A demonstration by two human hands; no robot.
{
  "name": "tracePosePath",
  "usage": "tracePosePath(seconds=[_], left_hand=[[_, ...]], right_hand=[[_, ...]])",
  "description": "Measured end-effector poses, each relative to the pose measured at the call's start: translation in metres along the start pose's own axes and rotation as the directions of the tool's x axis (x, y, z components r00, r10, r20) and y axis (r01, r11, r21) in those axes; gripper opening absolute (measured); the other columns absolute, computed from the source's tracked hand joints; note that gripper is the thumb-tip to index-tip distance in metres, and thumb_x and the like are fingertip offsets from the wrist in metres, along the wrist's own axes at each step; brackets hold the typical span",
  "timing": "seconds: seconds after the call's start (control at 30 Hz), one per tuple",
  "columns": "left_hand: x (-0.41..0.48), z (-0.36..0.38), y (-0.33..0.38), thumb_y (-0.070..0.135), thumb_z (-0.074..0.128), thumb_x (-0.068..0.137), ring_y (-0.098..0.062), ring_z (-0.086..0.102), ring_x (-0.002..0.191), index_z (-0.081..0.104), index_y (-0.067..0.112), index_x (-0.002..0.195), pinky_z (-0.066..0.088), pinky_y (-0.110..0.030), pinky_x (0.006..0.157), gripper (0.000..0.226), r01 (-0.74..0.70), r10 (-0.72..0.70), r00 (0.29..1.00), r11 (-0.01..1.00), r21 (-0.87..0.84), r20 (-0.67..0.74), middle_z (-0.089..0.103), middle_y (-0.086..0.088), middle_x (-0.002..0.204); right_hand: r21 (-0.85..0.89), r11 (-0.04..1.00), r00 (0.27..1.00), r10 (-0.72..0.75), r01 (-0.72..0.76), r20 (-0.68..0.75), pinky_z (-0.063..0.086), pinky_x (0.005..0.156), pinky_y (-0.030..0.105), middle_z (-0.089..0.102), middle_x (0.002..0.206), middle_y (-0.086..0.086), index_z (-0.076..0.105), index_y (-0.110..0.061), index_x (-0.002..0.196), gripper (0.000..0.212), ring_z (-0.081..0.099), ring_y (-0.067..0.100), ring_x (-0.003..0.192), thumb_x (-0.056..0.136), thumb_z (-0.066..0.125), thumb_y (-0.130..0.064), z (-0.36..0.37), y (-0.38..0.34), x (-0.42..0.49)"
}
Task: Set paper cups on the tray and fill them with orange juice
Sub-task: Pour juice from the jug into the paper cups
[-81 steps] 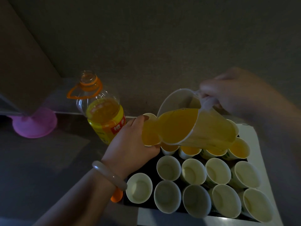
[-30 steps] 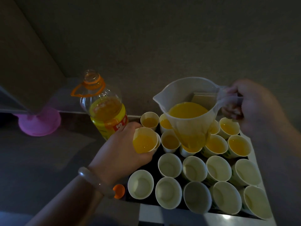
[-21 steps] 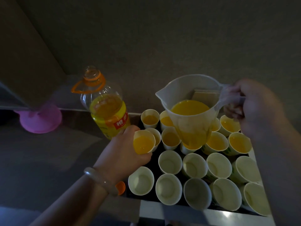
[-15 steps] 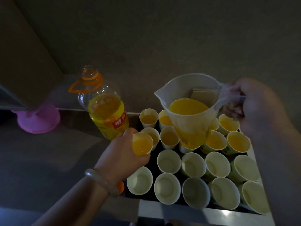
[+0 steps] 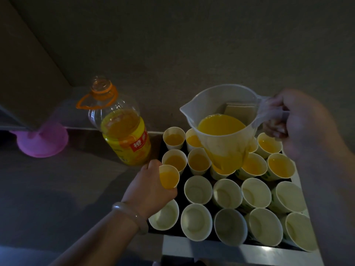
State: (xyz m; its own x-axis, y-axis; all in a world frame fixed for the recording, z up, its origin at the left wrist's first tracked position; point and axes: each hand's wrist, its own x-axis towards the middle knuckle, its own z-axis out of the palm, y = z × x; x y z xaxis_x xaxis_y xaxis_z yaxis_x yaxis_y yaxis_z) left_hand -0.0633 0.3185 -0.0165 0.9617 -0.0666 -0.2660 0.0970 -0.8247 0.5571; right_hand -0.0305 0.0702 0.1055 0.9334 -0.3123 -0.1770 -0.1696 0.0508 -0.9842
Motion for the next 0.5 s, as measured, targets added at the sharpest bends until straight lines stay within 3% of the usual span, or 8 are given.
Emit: tracePosePath(seconds=[0.5], left_hand=[[0.006,0.021,0.002,0.043,0.078,0.066,-0.023,0.057,0.102,0.043,0.017,0.115,0.051,-0.039,0.085,0.065,0.161,-0.167,0.984,0.982,0.094,0.056,0.055,-0.005,0.112]], right_hand=[[-0.01,1.0,1.0,0.009,-0.009,-0.012,0.025,0.035,0.017,0.032,0.036,-0.004,0.044,-0.017,0.045,0.041,0.026,0.009,0.032,0.085,0.048,-0.015,-0.002,0.004,0.002]])
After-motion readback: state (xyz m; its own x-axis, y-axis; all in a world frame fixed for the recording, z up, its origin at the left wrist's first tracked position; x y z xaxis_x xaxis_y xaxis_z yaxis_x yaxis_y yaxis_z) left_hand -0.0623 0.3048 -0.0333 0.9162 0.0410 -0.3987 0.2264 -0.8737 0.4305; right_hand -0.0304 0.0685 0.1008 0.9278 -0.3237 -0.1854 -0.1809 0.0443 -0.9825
